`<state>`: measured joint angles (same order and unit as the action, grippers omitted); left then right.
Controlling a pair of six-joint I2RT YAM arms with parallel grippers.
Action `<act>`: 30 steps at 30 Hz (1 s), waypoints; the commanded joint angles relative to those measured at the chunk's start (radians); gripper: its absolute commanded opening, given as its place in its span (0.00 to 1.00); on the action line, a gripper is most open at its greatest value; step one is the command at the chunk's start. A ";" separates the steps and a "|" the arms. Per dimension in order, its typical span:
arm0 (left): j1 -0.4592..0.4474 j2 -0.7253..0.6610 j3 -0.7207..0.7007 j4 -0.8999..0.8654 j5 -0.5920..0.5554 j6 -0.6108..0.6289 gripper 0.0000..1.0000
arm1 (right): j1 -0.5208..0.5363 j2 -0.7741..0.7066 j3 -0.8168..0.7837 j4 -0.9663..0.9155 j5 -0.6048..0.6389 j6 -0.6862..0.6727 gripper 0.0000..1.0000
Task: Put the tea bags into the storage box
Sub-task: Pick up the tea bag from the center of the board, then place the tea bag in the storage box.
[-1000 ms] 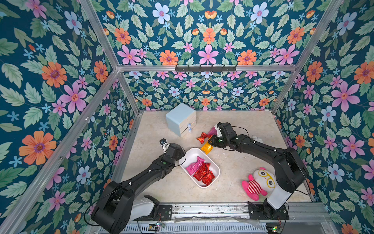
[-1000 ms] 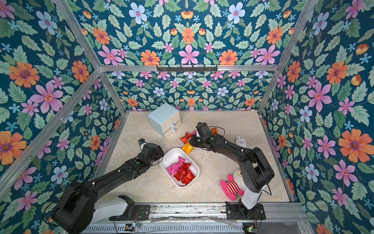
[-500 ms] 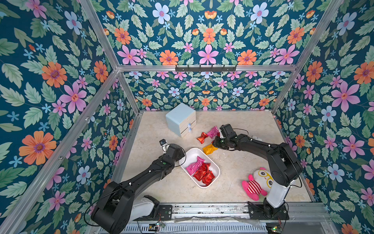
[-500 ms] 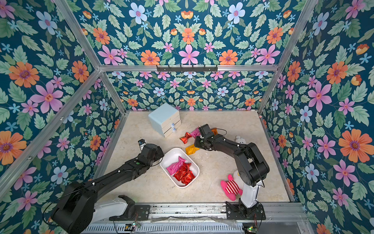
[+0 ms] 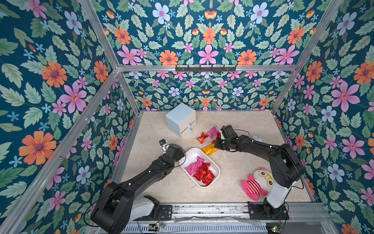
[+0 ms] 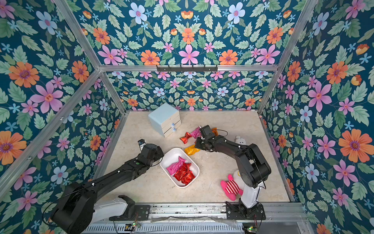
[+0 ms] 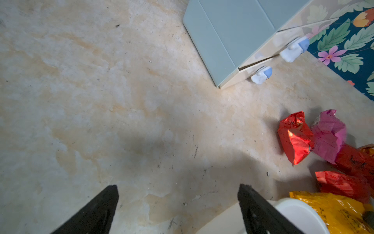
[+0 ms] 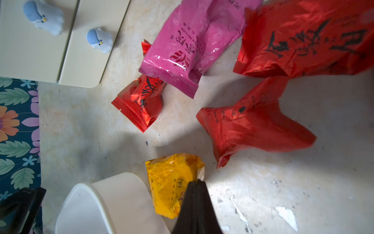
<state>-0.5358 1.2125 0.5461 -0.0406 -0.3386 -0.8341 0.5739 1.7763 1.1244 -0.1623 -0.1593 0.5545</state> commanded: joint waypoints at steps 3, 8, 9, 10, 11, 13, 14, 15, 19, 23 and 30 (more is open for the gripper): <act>0.000 0.001 0.006 0.002 -0.007 0.003 0.99 | -0.001 -0.058 0.008 -0.020 0.037 -0.029 0.00; 0.000 0.011 0.018 0.002 -0.010 0.010 0.99 | 0.002 -0.109 0.012 -0.025 0.014 -0.038 0.00; 0.000 0.012 0.021 0.001 -0.012 0.012 0.99 | 0.005 -0.110 0.012 -0.024 -0.003 -0.033 0.00; 0.001 0.012 0.021 0.001 -0.013 0.013 0.99 | 0.011 -0.127 0.013 -0.019 -0.012 -0.028 0.00; 0.000 0.011 0.023 0.001 -0.016 0.014 0.99 | 0.021 -0.152 0.012 -0.013 -0.016 -0.025 0.00; 0.000 0.009 0.023 -0.001 -0.022 0.014 0.99 | 0.049 -0.169 0.017 -0.008 -0.006 -0.025 0.00; 0.000 0.007 0.024 -0.003 -0.025 0.014 0.99 | 0.063 -0.176 0.020 -0.005 0.001 -0.027 0.00; 0.001 0.006 0.023 -0.004 -0.028 0.015 0.99 | 0.079 -0.185 0.025 -0.003 0.019 -0.033 0.00; 0.000 -0.004 0.023 -0.009 -0.038 0.017 0.99 | 0.122 -0.204 0.035 0.001 0.042 -0.033 0.00; 0.000 -0.010 0.023 -0.012 -0.054 0.020 0.99 | 0.178 -0.158 0.046 0.024 0.007 -0.024 0.00; 0.002 -0.022 0.010 -0.015 -0.054 0.004 0.99 | 0.278 -0.001 0.100 0.107 -0.017 -0.005 0.00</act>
<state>-0.5350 1.1957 0.5602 -0.0475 -0.3759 -0.8303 0.8345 1.7409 1.2045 -0.1181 -0.1596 0.5320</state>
